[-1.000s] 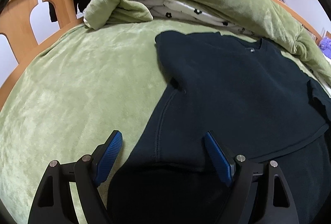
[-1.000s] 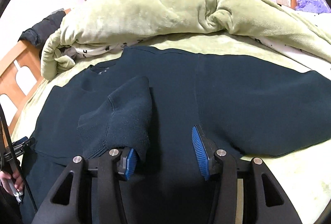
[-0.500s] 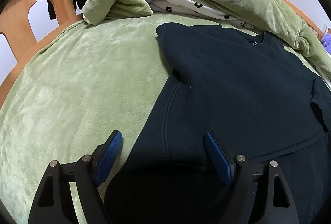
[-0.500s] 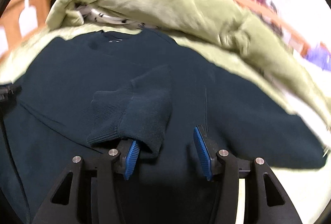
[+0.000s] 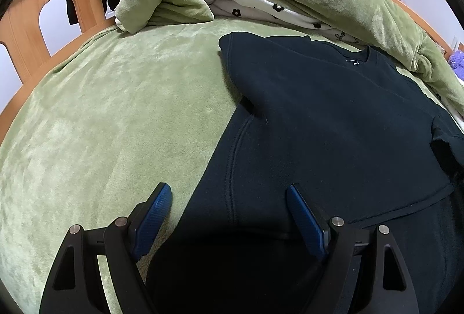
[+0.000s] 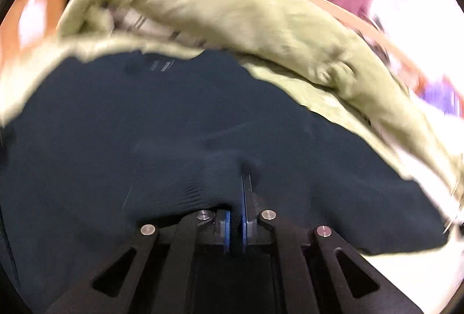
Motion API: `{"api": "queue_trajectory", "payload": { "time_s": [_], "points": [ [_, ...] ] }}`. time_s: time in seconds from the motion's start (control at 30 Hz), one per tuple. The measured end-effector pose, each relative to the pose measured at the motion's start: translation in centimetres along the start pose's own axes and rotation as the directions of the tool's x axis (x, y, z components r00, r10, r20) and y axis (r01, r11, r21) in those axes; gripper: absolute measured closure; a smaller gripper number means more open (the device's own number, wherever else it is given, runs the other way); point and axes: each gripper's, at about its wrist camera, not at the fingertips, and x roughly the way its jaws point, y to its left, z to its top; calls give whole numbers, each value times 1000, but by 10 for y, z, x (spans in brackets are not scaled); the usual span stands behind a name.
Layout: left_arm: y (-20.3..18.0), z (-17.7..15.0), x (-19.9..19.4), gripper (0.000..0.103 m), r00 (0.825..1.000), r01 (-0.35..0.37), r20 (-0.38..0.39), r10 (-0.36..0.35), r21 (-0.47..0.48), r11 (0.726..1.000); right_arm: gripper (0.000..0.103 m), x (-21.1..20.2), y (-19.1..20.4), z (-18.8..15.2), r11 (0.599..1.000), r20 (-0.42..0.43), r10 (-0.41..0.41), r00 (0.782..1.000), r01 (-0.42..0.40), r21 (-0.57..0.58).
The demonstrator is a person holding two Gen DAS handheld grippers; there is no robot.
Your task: Fold small clothes
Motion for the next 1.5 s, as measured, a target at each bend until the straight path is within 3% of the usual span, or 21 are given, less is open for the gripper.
{"api": "queue_trajectory", "payload": {
  "time_s": [0.07, 0.13, 0.2, 0.27, 0.5, 0.67, 0.77, 0.9, 1.03, 1.17, 1.27, 1.33, 1.5],
  "points": [
    [0, 0, 0, 22, 1000, 0, 1, 0, 1, 1000, 98, 0, -31, 2, 990, -8, 33, 999, -31, 135],
    [-1, -1, -1, 22, 1000, -2, 7, 2, 3, 1000, 95, 4, -58, -4, 963, -32, 118, 992, -107, 246],
    [-2, -1, -2, 22, 1000, -4, 14, 4, 5, 1000, 72, 10, -71, -11, 951, -61, 141, 988, -118, 286],
    [-2, -1, -2, 22, 1000, -5, 17, 5, 5, 1000, 61, 11, -80, -17, 943, -69, 147, 987, -118, 311],
    [-1, -1, 0, 22, 1000, -6, 7, 6, 4, 1000, 60, 11, -98, -25, 889, -7, 229, 973, -206, 409],
    [0, -1, 6, 20, 1000, -9, -16, 9, 2, 1000, 59, 14, -115, -29, 811, 38, 310, 950, -285, 511],
    [4, 0, 7, 20, 1000, 6, -23, -7, -19, 1000, 59, 15, -116, -28, 812, 40, 321, 946, -296, 503],
    [7, 0, 8, 20, 1000, 13, -23, -14, -30, 999, 60, 14, -110, -30, 855, 4, 304, 953, -274, 441],
    [7, 0, 7, 20, 1000, 17, -21, -18, -35, 999, 60, 15, -124, -39, 790, 37, 382, 923, -348, 505],
    [7, 1, 7, 20, 1000, 14, -18, -15, -37, 999, 59, 8, -119, -36, 827, 32, 343, 939, -318, 464],
    [7, 1, 6, 20, 1000, 9, -16, -9, -33, 999, 59, 3, -93, -27, 931, -44, 200, 979, -176, 320],
    [7, 2, 6, 20, 1000, 8, -15, -9, -33, 999, 59, 0, -74, -25, 974, -66, 107, 992, -92, 206],
    [9, 3, 3, 21, 1000, 11, -7, -12, -37, 999, 59, -6, -37, -28, 1000, -66, -6, 998, 6, -10]
  ]
}}
